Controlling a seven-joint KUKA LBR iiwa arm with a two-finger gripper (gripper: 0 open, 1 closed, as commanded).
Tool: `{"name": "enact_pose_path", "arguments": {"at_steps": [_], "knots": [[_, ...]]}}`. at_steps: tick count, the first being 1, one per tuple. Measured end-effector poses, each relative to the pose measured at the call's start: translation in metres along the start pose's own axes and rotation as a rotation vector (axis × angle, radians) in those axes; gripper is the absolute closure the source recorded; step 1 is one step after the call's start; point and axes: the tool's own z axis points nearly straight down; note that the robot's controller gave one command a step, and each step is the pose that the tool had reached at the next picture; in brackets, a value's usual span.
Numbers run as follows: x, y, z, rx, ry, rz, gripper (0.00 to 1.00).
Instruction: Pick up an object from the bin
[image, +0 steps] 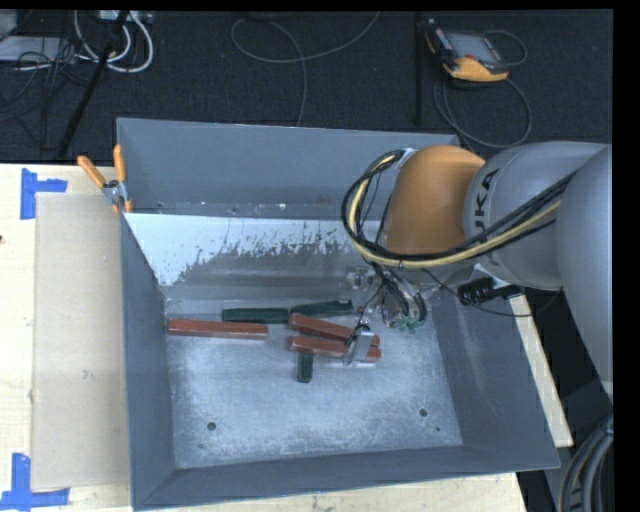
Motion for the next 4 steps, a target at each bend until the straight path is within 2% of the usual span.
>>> {"name": "enact_pose_path", "arguments": {"at_steps": [1, 2, 3, 4], "knots": [[0.016, 0.002, 0.044, -0.003, -0.013, 0.11, 0.0], [0.015, 0.002, 0.042, -0.001, -0.014, 0.106, 1.0], [-0.007, -0.014, -0.076, -0.003, -0.015, 0.223, 1.0], [-0.011, -0.027, -0.181, -0.001, -0.016, 0.169, 1.0]]}}
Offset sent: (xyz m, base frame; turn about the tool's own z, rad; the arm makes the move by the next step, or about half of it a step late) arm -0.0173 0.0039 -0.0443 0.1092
